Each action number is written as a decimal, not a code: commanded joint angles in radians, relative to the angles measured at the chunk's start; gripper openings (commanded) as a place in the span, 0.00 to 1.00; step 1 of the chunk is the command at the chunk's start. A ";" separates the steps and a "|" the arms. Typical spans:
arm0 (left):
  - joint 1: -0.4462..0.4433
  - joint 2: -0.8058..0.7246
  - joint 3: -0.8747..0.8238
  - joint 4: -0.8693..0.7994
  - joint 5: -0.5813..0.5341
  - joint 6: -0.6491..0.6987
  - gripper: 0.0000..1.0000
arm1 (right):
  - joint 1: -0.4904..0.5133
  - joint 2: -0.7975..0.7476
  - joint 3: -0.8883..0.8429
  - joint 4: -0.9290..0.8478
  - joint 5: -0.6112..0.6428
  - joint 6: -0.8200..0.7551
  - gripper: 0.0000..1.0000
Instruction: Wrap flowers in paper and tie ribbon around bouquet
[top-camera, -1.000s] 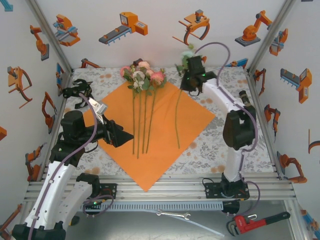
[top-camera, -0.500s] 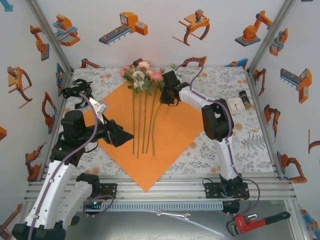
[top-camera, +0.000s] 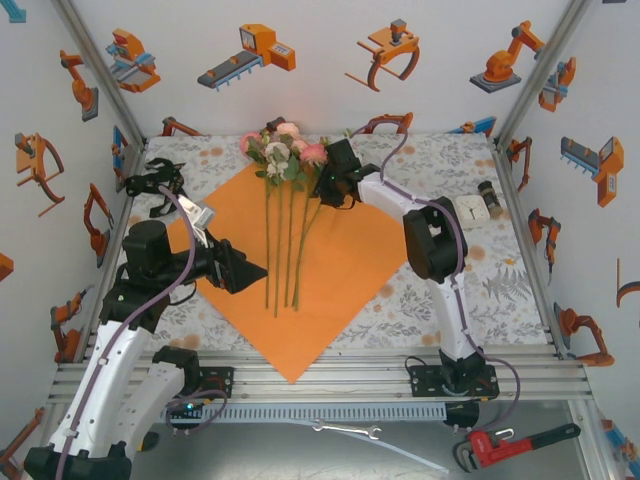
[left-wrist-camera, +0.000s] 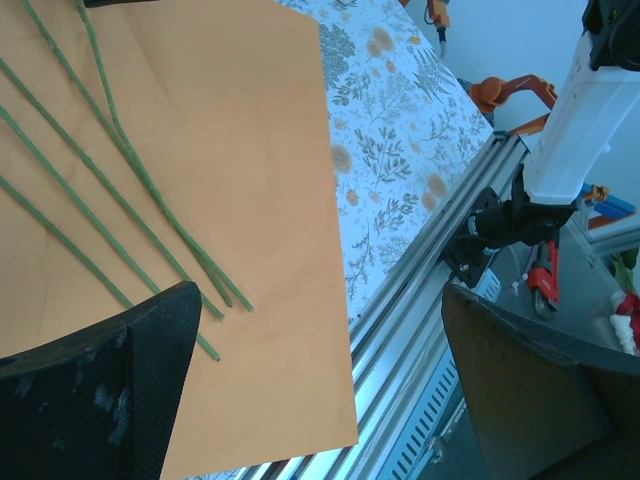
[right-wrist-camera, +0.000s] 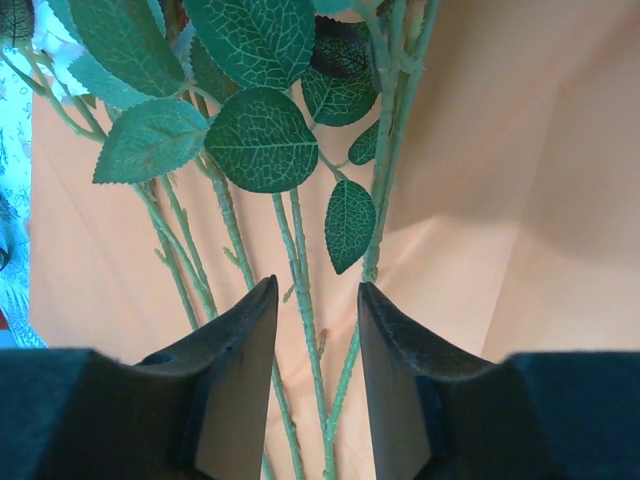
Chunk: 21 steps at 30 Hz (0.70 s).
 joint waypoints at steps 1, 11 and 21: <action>0.002 -0.003 0.009 -0.021 -0.036 0.025 0.97 | -0.013 -0.099 -0.029 0.015 -0.003 -0.045 0.43; -0.001 0.039 -0.008 -0.235 -0.745 -0.357 0.97 | -0.014 -0.600 -0.539 0.057 0.133 -0.150 0.45; -0.005 -0.030 -0.276 -0.273 -0.804 -0.748 0.83 | 0.025 -0.917 -1.009 0.053 0.062 0.033 0.46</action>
